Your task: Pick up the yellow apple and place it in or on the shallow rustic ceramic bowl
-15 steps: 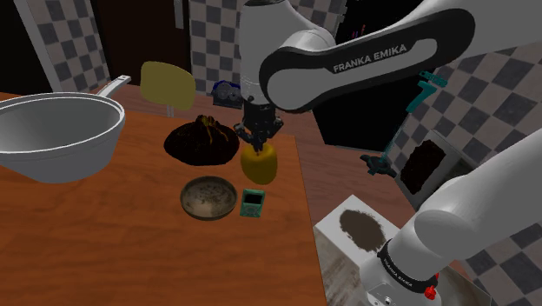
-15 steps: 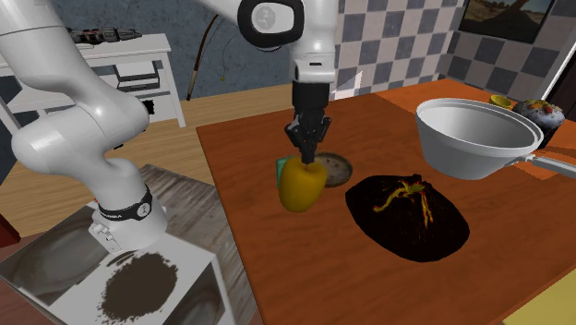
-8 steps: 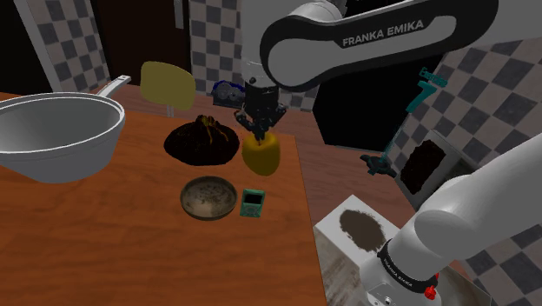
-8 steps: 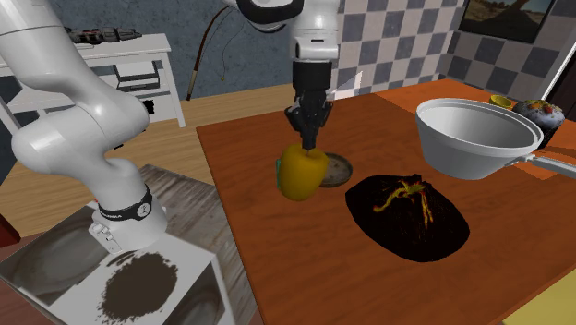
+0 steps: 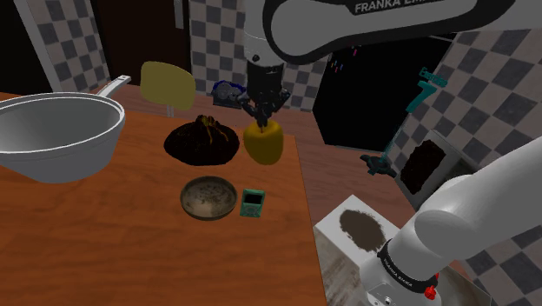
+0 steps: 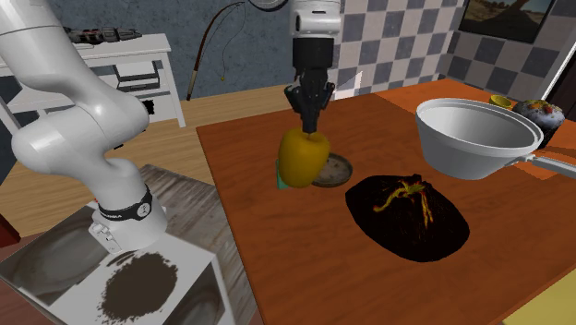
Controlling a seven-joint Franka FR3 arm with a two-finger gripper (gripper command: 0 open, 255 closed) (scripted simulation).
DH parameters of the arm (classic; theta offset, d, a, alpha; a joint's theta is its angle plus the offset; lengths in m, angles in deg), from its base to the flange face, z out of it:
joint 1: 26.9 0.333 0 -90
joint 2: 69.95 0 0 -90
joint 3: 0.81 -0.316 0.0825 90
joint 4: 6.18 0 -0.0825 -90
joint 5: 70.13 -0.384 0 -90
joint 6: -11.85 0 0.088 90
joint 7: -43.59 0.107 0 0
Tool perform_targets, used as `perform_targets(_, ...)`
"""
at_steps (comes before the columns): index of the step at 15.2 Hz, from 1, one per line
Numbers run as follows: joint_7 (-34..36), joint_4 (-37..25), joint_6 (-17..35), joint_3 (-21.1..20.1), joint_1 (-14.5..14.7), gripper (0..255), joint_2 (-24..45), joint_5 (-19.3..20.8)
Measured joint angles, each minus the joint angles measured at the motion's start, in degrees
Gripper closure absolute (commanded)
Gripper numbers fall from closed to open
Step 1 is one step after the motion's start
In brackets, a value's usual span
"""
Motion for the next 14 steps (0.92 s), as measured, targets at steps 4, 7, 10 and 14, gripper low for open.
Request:
perform_targets(4,2.59,-4.58,-3.12,-2.03,0.50,255,2.05,0.48)
perform_targets(7,6.58,-10.92,-6.87,-5.04,1.23,255,5.74,1.76)
perform_targets(10,10.61,-17.51,-10.80,-7.96,2.20,255,9.87,3.62)
perform_targets(14,17.83,-29.33,-17.53,-12.65,5.16,255,18.48,8.41)
